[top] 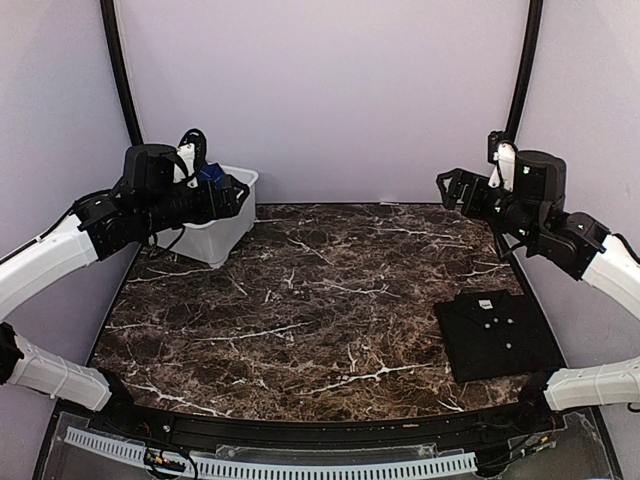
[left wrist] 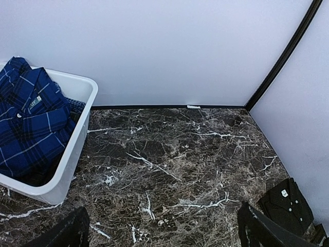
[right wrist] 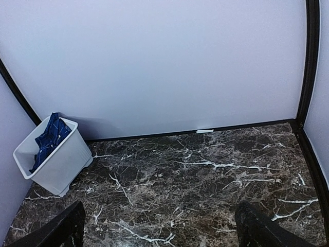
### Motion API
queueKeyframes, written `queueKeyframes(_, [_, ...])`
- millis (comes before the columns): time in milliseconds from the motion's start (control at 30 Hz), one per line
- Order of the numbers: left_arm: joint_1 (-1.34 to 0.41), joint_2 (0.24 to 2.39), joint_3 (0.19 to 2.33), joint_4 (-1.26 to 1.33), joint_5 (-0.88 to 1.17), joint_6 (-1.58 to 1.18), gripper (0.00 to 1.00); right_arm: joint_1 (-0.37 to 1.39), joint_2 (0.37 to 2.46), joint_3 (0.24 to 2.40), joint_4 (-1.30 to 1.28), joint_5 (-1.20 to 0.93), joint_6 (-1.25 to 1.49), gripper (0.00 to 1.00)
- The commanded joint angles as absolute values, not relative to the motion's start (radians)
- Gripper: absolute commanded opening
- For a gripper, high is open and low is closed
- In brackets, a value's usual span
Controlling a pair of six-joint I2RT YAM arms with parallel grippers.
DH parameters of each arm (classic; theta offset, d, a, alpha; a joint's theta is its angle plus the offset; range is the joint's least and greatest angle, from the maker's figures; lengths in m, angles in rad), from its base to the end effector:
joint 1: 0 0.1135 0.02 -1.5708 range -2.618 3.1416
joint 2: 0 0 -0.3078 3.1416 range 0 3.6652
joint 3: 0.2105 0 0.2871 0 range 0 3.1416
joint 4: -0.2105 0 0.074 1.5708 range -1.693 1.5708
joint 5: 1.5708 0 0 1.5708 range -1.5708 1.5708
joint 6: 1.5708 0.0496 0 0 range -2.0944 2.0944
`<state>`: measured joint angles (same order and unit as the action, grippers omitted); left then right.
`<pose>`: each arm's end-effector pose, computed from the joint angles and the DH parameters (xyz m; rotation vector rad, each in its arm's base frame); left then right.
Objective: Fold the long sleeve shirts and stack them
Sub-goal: Reset both arms
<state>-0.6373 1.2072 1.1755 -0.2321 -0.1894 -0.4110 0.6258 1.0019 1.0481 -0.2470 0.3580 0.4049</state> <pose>0.2559 -0.1779 0.4202 0.0757 1.8652 -0.5604 0.2127 0.1323 0.4217 0.0646 1.7776 0.4315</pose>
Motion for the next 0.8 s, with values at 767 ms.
queueKeyframes(767, [-0.633, 1.156, 1.162, -0.206, -0.217, -0.408, 0.99, 0.632, 0.988, 1.023, -0.197, 0.360, 0.403, 0.99])
